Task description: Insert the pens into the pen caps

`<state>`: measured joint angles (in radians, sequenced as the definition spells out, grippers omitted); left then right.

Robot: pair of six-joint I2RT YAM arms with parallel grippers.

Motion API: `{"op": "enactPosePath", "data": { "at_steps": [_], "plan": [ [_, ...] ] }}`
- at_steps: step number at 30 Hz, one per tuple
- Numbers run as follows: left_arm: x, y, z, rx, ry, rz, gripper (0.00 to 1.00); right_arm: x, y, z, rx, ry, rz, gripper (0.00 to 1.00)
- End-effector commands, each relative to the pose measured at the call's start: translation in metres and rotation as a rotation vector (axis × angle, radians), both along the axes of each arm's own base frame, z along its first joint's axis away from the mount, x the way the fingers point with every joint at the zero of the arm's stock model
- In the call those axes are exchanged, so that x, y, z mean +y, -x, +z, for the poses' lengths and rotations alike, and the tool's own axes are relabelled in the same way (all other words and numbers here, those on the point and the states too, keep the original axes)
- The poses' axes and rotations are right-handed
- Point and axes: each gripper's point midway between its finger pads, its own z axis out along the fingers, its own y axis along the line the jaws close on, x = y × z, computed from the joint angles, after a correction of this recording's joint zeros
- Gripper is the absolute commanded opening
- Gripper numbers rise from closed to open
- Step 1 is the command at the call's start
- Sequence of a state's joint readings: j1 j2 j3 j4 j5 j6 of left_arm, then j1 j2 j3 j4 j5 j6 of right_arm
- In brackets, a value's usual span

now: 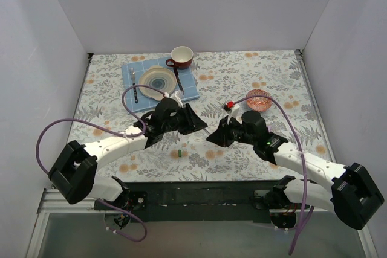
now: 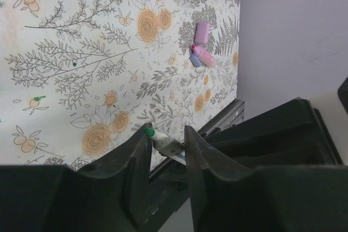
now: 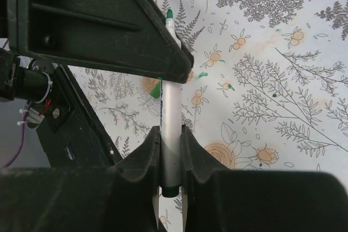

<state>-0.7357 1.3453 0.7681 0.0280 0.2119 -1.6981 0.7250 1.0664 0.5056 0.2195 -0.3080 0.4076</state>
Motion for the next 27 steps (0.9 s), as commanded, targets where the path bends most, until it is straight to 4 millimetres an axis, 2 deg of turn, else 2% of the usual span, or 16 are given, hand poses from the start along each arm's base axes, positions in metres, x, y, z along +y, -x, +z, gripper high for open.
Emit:
{"op": "enactPosePath", "data": {
  "at_steps": [1,2,4,6,7,9,11,14,17,19,20,21,22,23,27],
  "plan": [
    [-0.011,-0.008,0.016,-0.044,0.028,-0.015,0.21,0.014,0.004,0.014,-0.030,-0.056,0.064,0.01],
    [-0.011,-0.008,0.017,-0.052,0.026,-0.023,0.09,0.014,0.006,0.013,-0.024,-0.056,0.074,0.02],
    [-0.013,-0.006,0.015,-0.055,0.019,-0.048,0.00,0.017,0.011,0.012,-0.018,-0.061,0.107,0.16],
    [-0.014,-0.004,0.016,-0.078,0.009,-0.075,0.00,0.019,0.016,0.011,-0.006,-0.058,0.138,0.32],
    [-0.015,-0.002,0.016,-0.085,0.007,-0.096,0.00,0.019,0.017,0.011,-0.009,-0.057,0.150,0.36],
    [-0.016,0.000,0.017,-0.121,-0.005,-0.141,0.00,0.023,0.019,0.014,-0.007,-0.066,0.178,0.40],
    [-0.016,0.004,0.014,-0.116,-0.021,-0.173,0.00,0.024,0.019,0.016,-0.005,-0.070,0.186,0.41],
    [-0.014,0.006,0.011,-0.120,-0.038,-0.186,0.00,0.028,0.019,0.019,0.000,-0.084,0.198,0.36],
    [-0.013,0.007,0.009,-0.122,-0.041,-0.186,0.00,0.030,0.020,0.019,0.008,-0.100,0.203,0.21],
    [-0.014,0.009,0.010,-0.127,-0.040,-0.200,0.00,0.030,0.023,0.018,0.009,-0.108,0.210,0.05],
    [-0.014,0.008,0.010,-0.124,-0.039,-0.200,0.00,0.030,0.023,0.019,0.010,-0.114,0.212,0.01],
    [-0.014,0.008,0.009,-0.123,-0.041,-0.196,0.06,0.030,0.023,0.019,0.012,-0.118,0.213,0.01],
    [-0.014,0.006,0.012,-0.122,-0.038,-0.185,0.21,0.030,0.024,0.018,0.014,-0.120,0.210,0.01],
    [-0.012,0.007,0.010,-0.109,-0.052,-0.177,0.49,0.028,0.025,0.015,0.021,-0.119,0.204,0.01],
    [0.007,-0.002,0.016,-0.099,-0.144,-0.085,0.70,0.024,0.019,0.015,0.023,-0.124,0.144,0.01]
  ]
}}
